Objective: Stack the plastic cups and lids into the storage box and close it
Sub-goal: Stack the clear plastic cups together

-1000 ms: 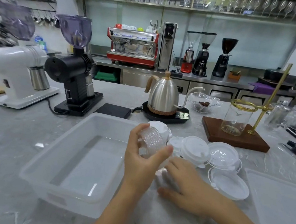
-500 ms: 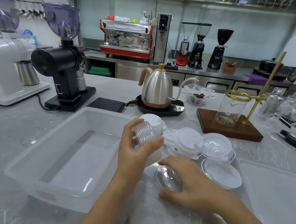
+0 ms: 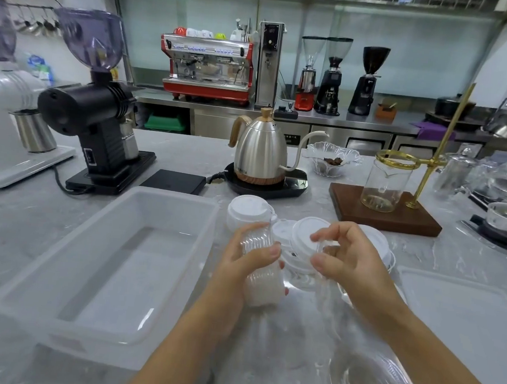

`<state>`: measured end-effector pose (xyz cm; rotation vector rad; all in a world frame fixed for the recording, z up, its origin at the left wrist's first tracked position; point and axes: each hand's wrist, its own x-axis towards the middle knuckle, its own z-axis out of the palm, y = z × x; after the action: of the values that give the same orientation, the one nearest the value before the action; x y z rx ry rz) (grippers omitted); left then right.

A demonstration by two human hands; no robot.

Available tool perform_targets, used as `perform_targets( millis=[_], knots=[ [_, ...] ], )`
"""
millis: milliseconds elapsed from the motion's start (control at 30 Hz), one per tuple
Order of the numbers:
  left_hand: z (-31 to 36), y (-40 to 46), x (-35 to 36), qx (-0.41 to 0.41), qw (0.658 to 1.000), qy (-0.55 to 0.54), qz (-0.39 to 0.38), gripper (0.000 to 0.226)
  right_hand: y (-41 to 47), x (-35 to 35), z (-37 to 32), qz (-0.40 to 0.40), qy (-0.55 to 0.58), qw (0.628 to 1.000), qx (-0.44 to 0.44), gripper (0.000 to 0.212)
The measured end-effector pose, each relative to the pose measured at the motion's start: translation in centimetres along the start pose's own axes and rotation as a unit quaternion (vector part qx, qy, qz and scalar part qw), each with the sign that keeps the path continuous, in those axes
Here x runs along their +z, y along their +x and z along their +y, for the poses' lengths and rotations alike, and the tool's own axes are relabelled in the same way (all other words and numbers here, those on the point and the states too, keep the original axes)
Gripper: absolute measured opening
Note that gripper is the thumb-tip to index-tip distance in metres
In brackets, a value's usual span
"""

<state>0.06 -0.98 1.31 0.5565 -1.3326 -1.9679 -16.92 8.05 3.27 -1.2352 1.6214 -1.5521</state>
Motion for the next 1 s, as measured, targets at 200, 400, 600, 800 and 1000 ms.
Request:
perform_targets(
  millis=[200,400,600,800,1000],
  knots=[
    [-0.8,-0.1,0.7,-0.03,0.999,-0.001,-0.012,0.07,-0.1,0.0,-0.6,0.113,0.02,0.992,-0.058,0.042],
    [-1.4,0.1,0.7,-0.019,1.0,0.022,-0.005,0.06,-0.3,0.7,0.0,0.186,0.034,0.972,-0.137,0.02],
    [-1.6,0.3,0.6,0.014,0.999,0.03,0.008,0.065,-1.5,2.8,1.4,-0.06,0.018,0.992,-0.113,0.032],
    [-1.8,0.4,0.5,0.009,1.0,0.001,0.006,0.061,-2.4,3.3,1.3,-0.165,-0.048,0.98,-0.102,0.071],
    [-1.8,0.3,0.4,-0.005,1.0,-0.007,-0.022,0.071,-2.8,3.5,1.3,-0.193,-0.15,0.962,-0.122,0.073]
  ],
)
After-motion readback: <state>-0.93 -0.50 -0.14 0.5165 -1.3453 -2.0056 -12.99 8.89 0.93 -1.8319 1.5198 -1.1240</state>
